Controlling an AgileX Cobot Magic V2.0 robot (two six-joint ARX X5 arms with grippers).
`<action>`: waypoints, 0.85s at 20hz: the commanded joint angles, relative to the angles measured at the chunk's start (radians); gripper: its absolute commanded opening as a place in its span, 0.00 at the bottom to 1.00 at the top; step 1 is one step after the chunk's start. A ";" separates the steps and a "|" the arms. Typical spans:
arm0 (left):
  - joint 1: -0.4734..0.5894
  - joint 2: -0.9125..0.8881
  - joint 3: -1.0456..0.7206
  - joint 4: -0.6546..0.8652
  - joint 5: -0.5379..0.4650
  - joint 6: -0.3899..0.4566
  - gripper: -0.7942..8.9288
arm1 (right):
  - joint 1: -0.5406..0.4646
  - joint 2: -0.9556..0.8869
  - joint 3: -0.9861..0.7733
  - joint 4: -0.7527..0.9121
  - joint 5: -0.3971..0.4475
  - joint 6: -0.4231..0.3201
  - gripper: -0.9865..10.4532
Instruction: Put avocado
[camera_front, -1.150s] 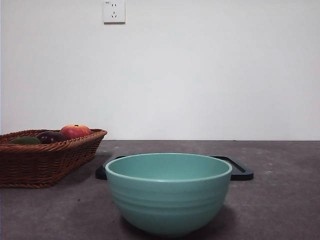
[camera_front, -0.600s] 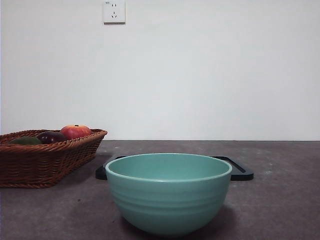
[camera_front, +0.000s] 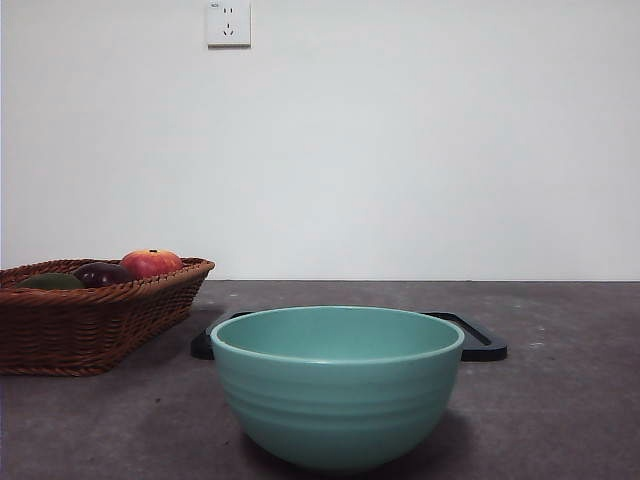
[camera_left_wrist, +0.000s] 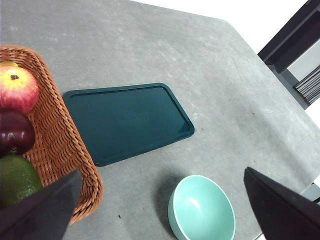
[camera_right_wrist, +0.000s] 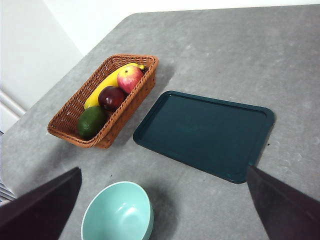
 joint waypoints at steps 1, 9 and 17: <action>-0.001 0.005 0.022 0.014 0.005 0.012 0.63 | 0.003 0.004 0.019 0.008 -0.001 -0.005 0.58; -0.001 0.064 0.022 -0.066 -0.163 0.012 0.63 | 0.003 0.004 0.019 0.008 -0.002 -0.005 0.58; -0.030 0.412 0.052 -0.075 -0.400 -0.008 0.63 | 0.004 0.005 0.019 -0.006 -0.004 0.001 0.58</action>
